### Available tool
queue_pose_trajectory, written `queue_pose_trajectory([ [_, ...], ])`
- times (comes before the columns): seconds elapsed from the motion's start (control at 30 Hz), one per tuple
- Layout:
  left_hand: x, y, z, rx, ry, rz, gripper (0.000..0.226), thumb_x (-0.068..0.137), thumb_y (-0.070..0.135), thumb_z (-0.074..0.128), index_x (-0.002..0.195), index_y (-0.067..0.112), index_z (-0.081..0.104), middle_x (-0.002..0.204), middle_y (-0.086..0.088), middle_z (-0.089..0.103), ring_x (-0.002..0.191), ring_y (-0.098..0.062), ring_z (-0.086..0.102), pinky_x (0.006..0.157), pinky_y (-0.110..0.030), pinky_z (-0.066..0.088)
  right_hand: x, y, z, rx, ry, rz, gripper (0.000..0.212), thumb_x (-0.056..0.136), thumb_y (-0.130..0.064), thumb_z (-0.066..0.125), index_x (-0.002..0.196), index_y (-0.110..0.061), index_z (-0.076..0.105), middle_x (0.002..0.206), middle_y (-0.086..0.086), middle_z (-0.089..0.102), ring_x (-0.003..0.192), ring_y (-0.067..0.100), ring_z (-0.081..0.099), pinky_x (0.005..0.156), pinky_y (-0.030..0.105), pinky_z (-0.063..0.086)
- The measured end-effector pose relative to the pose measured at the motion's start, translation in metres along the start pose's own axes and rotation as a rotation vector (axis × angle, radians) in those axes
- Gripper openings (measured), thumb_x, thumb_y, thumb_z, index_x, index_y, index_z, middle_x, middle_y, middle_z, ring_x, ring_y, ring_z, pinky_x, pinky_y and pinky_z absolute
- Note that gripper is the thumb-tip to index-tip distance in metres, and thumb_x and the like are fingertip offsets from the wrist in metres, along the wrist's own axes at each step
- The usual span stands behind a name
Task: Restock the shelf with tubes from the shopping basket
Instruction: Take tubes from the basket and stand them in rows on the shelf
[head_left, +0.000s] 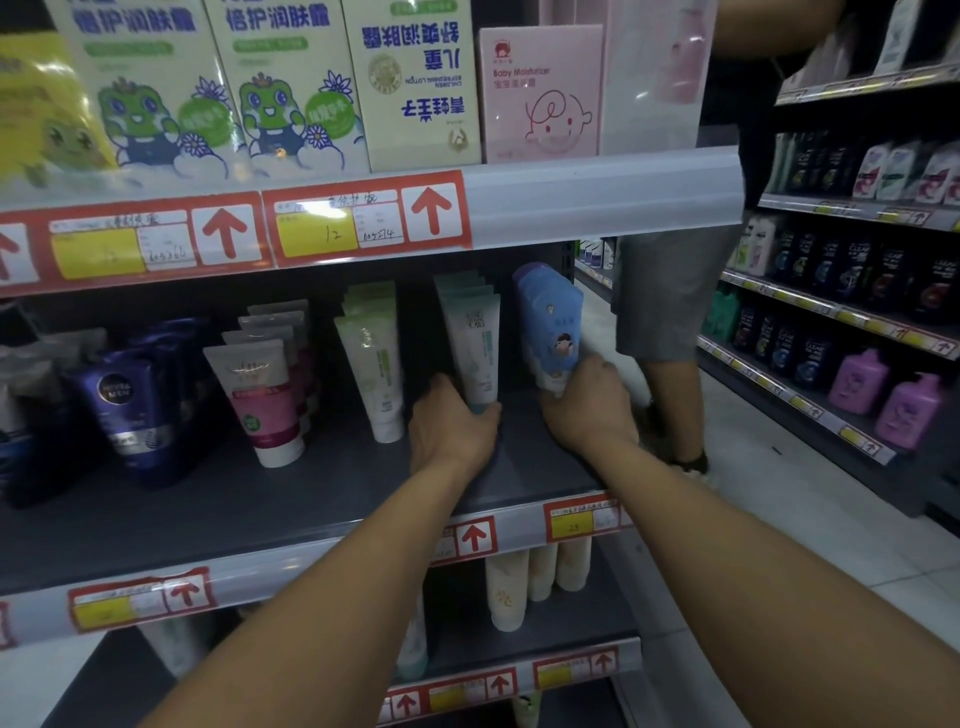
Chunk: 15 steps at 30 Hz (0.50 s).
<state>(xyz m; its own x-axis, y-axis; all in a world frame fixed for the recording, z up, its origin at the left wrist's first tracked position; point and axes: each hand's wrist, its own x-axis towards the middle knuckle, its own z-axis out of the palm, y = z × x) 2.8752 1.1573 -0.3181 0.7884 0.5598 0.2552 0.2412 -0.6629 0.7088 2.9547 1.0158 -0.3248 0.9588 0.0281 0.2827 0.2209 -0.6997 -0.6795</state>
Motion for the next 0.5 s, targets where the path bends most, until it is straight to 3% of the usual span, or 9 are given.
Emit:
queue_pose_trajectory([
  [0.5, -0.0011, 0.0014, -0.0006, 0.028, -0.004, 0.004, 0.056, 0.091, 0.040, 0.077, 0.132, 0.010, 0.053, 0.143, -0.012, 0.060, 0.130, -0.034, 0.059, 0.095, -0.039, 0.052, -0.0024, -0.0027, -0.0020, -0.019, 0.008, 0.002, 0.052, 0.088, -0.030, 0.076, 0.127, -0.007, 0.051, 0.126, 0.017, 0.056, 0.113, 0.035, 0.062, 0.081, 0.041, 0.053],
])
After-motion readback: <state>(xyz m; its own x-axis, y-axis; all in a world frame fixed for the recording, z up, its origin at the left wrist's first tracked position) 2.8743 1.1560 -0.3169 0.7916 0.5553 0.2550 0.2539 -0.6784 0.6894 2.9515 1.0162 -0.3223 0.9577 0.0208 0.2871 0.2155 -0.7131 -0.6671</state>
